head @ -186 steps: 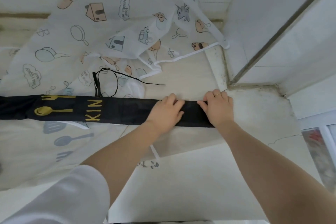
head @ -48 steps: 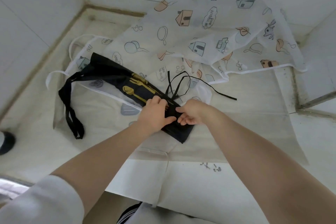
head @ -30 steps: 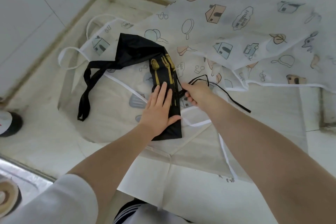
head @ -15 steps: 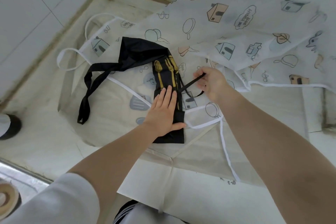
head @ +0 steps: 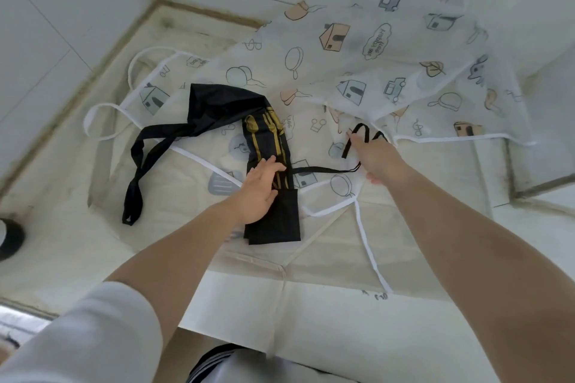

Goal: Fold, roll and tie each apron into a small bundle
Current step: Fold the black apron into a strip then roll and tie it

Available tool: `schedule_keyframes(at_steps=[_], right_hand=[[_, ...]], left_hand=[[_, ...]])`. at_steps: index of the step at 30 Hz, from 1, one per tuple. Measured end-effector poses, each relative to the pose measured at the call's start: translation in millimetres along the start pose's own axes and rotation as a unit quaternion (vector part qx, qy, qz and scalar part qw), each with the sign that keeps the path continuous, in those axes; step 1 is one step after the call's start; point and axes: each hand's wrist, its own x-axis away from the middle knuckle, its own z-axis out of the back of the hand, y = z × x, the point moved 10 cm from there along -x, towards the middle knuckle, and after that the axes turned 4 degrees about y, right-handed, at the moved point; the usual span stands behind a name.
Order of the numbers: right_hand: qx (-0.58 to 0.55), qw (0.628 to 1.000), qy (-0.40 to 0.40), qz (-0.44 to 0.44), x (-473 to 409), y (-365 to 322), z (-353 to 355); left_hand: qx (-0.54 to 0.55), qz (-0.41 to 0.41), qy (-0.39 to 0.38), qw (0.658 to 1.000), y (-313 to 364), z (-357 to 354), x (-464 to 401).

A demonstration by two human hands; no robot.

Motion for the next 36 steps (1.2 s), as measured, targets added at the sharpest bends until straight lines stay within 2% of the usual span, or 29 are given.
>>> schedule_keyframes(at_steps=[2,4,6,8,11,13,15,16,17,18,19,20,21,22,23,24,26,28,31,33,35,36], right_hand=[[0.160,0.982,0.078,0.066,12.2,-18.2,8.0],[0.233,0.952,0.144,0.138,27.7,-42.5,8.6],[0.245,0.934,0.152,0.212,43.2,-65.4,-6.2],[0.243,0.923,0.118,0.272,57.4,-80.9,-31.4],[0.159,0.943,0.091,0.278,59.4,-80.6,-51.8],[0.010,0.975,0.095,0.200,39.7,-62.9,-45.1],[-0.098,0.980,0.124,0.121,19.8,-43.2,-31.0],[-0.078,0.979,0.151,0.109,17.5,-39.0,-22.5],[0.006,0.977,0.179,0.114,20.5,-38.2,-14.9],[0.139,0.956,0.212,0.147,29.0,-46.7,-9.6],[0.280,0.904,0.239,0.215,42.4,-64.2,-12.5],[0.383,0.837,0.235,0.312,61.1,-84.0,-28.0],[0.439,0.774,0.193,0.414,79.4,-95.6,-54.5],[0.452,0.737,0.122,0.487,96.0,-98.3,-80.2],[0.447,0.723,0.042,0.524,107.0,-94.5,-101.9],[0.433,0.724,-0.029,0.536,112.4,-89.0,-117.1],[0.372,0.767,-0.105,0.513,106.3,-79.4,-129.2],[0.325,0.795,-0.114,0.500,97.5,-76.6,-129.1],[0.354,0.772,-0.118,0.514,96.9,-73.2,-133.3],[0.361,0.767,-0.124,0.516,96.6,-69.2,-134.0],[0.353,0.774,-0.133,0.509,96.0,-64.3,-132.9],[0.352,0.775,-0.137,0.507,96.1,-61.5,-133.0]], left_hand=[[0.023,-0.005,0.016,1.000,-3.3,4.2,0.7],[0.026,-0.009,0.023,0.999,-6.9,7.4,1.1],[0.032,-0.016,0.033,0.999,-8.2,13.5,0.8],[0.027,-0.016,0.042,0.999,-9.5,19.4,0.0],[0.030,-0.011,0.044,0.999,-12.5,23.3,-0.9],[0.032,-0.015,0.040,0.999,-13.6,22.4,-0.3],[0.025,-0.028,0.032,0.999,-13.0,19.6,1.4],[0.018,-0.040,0.028,0.999,-12.5,18.3,2.0],[0.011,-0.049,0.025,0.998,-11.9,16.8,2.5],[0.005,-0.053,0.025,0.998,-12.1,16.2,2.4],[0.000,-0.057,0.026,0.998,-12.6,15.3,1.8],[-0.011,-0.063,0.028,0.998,-11.8,14.3,1.2],[-0.030,-0.072,0.034,0.996,-10.0,13.7,1.3],[-0.051,-0.084,0.042,0.994,-7.7,12.8,1.6],[-0.072,-0.097,0.052,0.991,-5.7,12.0,1.9],[-0.091,-0.104,0.061,0.989,-4.9,11.3,2.5],[-0.131,-0.111,0.092,0.981,-3.7,14.0,5.4],[-0.195,-0.134,0.153,0.960,4.8,25.1,10.2],[-0.262,-0.224,0.196,0.918,27.9,34.8,21.8],[-0.272,-0.237,0.120,0.925,26.0,27.9,26.9],[-0.293,-0.193,-0.002,0.936,8.9,14.4,36.1],[-0.307,-0.173,-0.039,0.935,-0.2,9.0,42.7]])
